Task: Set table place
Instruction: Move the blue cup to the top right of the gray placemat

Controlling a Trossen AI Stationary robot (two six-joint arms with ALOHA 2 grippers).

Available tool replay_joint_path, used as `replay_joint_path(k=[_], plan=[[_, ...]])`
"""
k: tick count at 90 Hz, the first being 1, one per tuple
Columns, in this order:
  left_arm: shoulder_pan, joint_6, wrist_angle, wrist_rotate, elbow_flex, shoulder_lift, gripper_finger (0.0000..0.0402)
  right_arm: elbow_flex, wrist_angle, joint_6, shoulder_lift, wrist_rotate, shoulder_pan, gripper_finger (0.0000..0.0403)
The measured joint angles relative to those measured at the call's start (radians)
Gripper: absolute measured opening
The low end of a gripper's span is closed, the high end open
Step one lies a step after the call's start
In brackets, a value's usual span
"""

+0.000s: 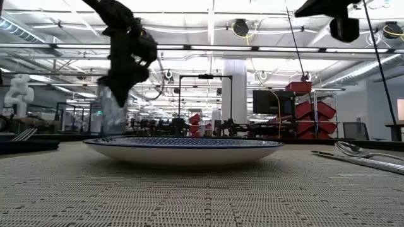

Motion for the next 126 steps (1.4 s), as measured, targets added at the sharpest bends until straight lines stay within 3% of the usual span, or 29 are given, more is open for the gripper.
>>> replay_joint_path(k=[14, 32, 51, 68, 93, 105, 126], plan=[[-0.076, -0.067, 0.108, 0.089, 0.135, 0.064, 0.0001, 0.157, -0.269, -0.018, 0.002, 0.071, -0.013, 0.0], [-0.215, -0.073, 0.112, 0.128, 0.404, 0.286, 0.0001, 0.334, -0.578, -0.021, 0.009, 0.13, -0.075, 0.0], [-0.354, -0.056, 0.102, 0.184, 0.769, 0.551, 0.0, 0.396, -0.712, -0.025, -0.01, 0.161, -0.128, 0.0], [-0.438, -0.003, -0.02, 0.141, 1.018, 0.722, 0.0, 0.396, -0.75, -0.02, -0.013, 0.16, -0.146, 0.0], [-0.519, 0.149, -0.307, -0.054, 1.059, 0.797, 0.0, 0.396, -0.755, -0.019, -0.012, 0.16, -0.145, 0.0], [-0.544, 0.164, -0.294, -0.116, 1.059, 0.8, 0.0, 0.396, -0.756, -0.019, -0.005, 0.16, -0.145, 0.0], [-0.548, 0.158, -0.274, -0.11, 1.059, 0.793, 0.0031, 0.396, -0.755, -0.029, 0.04, 0.16, -0.145, 0.0003]])
